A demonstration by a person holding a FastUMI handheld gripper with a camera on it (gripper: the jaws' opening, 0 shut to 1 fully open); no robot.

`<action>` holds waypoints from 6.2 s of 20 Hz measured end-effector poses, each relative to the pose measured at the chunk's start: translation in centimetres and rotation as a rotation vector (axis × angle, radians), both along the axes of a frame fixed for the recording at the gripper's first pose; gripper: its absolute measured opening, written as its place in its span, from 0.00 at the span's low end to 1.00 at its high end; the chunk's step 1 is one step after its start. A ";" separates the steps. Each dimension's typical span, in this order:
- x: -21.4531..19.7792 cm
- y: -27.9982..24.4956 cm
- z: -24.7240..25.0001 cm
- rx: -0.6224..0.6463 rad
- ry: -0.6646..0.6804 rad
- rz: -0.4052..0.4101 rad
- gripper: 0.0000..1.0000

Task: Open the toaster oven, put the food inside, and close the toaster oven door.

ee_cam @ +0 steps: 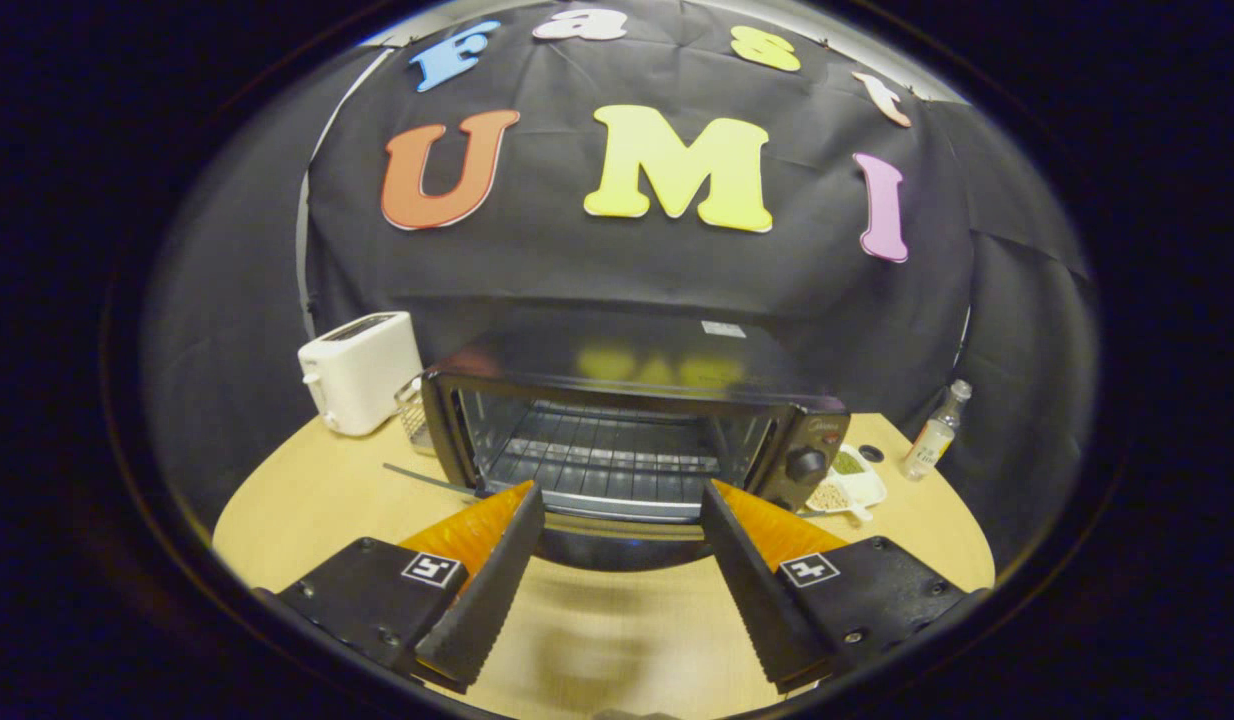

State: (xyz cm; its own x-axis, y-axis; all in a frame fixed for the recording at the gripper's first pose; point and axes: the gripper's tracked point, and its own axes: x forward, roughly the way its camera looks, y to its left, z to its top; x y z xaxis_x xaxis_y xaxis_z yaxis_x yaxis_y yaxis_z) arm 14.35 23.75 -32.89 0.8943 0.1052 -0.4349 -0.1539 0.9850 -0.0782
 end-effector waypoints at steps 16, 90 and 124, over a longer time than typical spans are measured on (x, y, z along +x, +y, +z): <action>-5.8 -1.0 -11.9 -0.018 0.297 0.040 1.00; -6.0 -1.2 6.2 0.963 0.347 -0.026 0.16; 14.1 1.4 -6.2 0.547 0.144 -0.342 0.39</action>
State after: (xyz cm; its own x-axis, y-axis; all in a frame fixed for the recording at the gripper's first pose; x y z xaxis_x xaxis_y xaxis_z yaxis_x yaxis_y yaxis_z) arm 28.42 25.15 -39.10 0.8536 0.0648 -0.5170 0.2033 0.8722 0.4450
